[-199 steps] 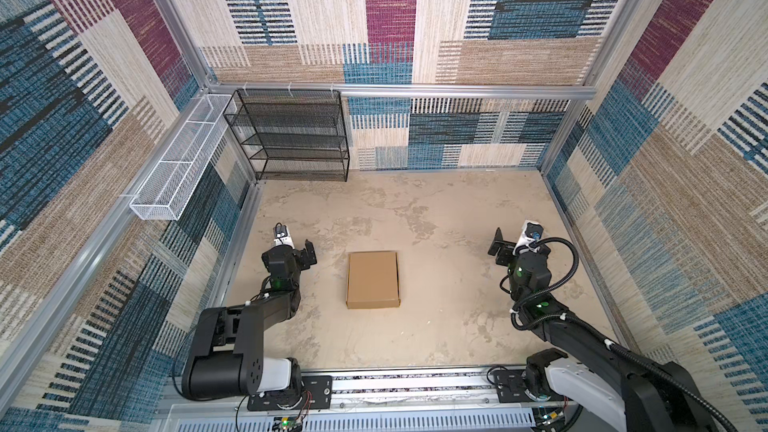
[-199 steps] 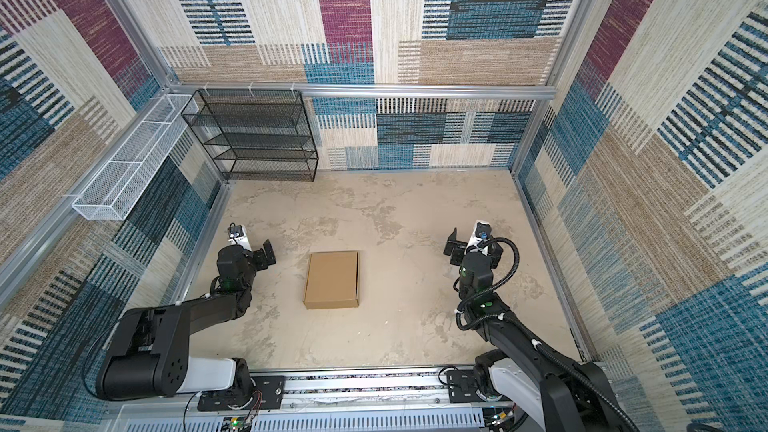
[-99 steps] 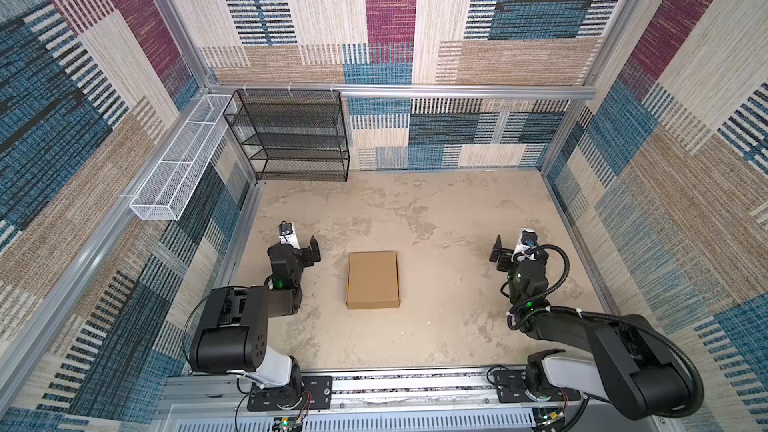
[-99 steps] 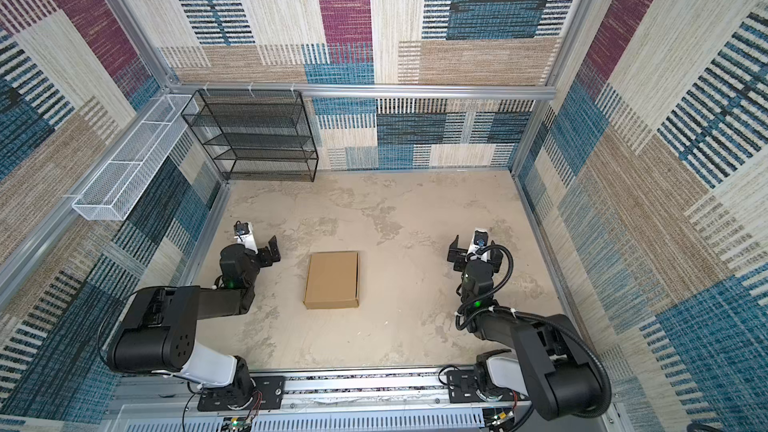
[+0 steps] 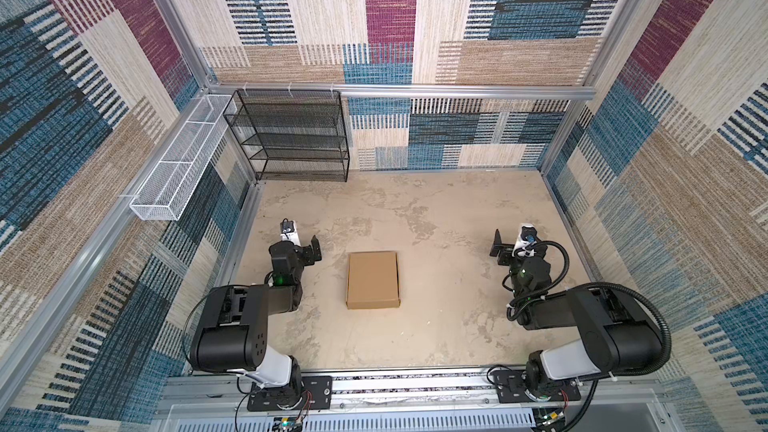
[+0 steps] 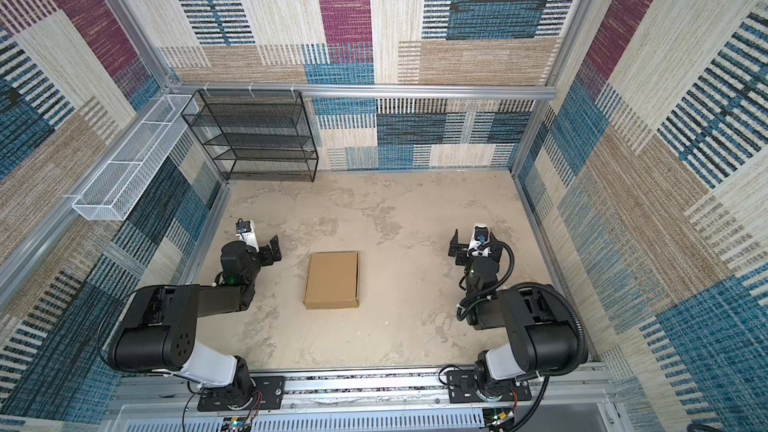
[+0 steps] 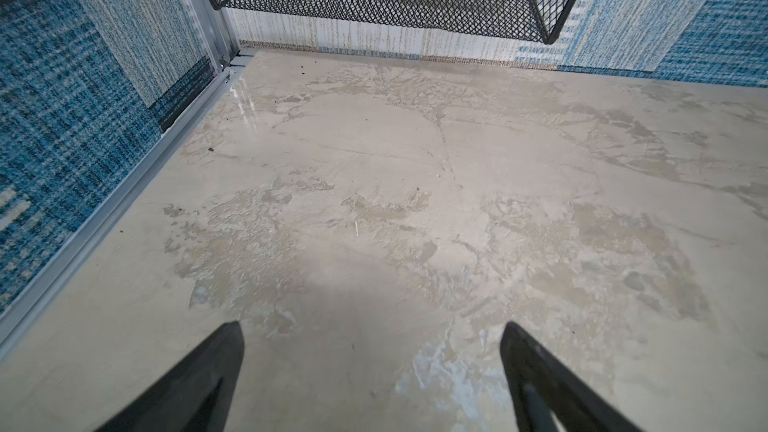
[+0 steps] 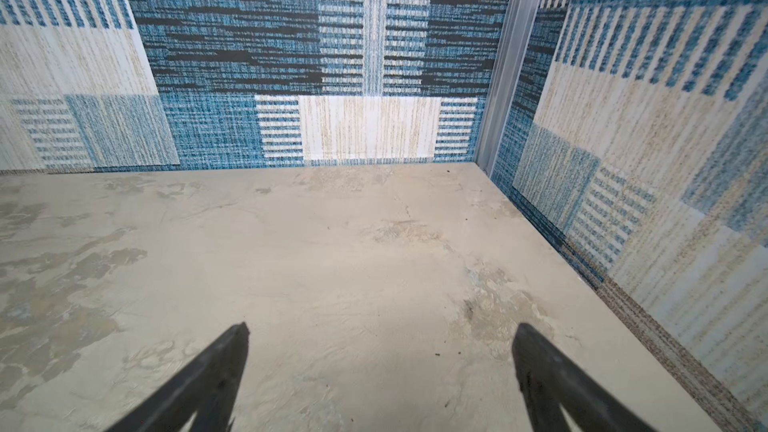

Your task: Fold the paper box

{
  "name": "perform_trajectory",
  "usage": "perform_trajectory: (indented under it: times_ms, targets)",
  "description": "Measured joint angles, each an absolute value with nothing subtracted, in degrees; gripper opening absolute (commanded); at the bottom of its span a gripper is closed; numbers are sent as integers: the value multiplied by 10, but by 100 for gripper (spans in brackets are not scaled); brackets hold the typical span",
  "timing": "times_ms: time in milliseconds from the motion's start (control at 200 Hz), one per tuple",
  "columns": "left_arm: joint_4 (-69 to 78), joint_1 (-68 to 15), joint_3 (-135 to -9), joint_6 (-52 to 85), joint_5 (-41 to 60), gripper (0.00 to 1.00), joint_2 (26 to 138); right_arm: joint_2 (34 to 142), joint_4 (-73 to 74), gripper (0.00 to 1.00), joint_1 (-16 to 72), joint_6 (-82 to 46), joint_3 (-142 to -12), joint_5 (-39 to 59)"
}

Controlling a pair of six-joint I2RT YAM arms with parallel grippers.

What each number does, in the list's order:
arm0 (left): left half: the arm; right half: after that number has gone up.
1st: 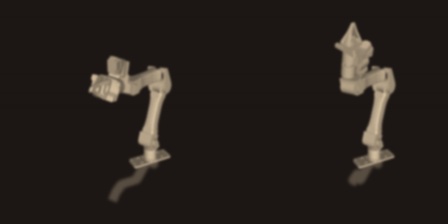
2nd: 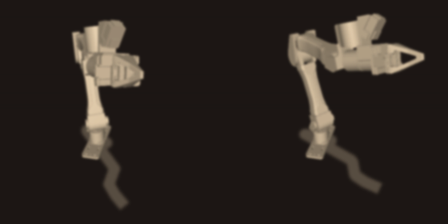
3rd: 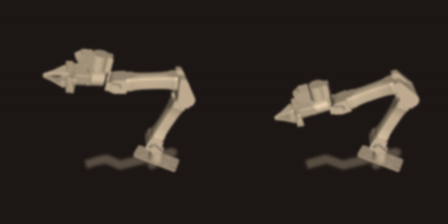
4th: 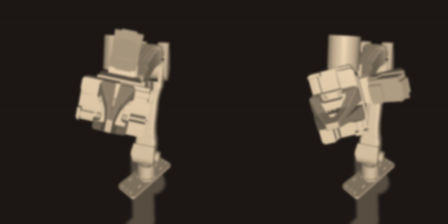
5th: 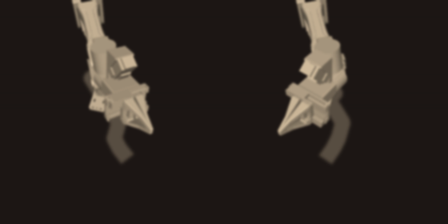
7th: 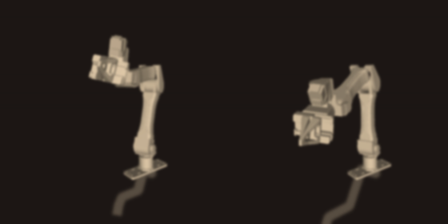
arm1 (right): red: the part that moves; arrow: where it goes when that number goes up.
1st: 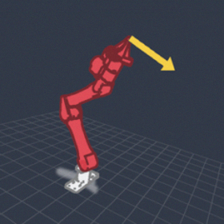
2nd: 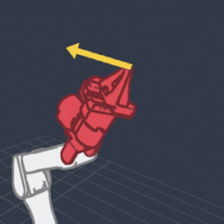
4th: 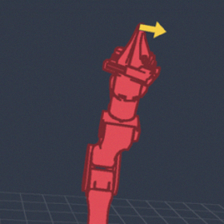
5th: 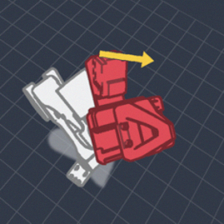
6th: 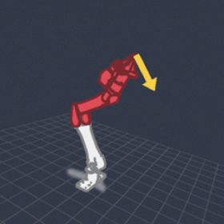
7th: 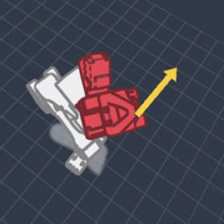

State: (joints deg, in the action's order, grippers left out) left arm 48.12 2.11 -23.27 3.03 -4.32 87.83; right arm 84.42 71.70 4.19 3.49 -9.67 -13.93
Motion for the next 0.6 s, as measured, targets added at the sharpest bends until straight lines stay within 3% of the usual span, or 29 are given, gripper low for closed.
perform_trajectory:
  times_ms: [601]
  targets:
    - [478,21,-234,30,-43,99,878,881,749,100,22,22,-107,-79]
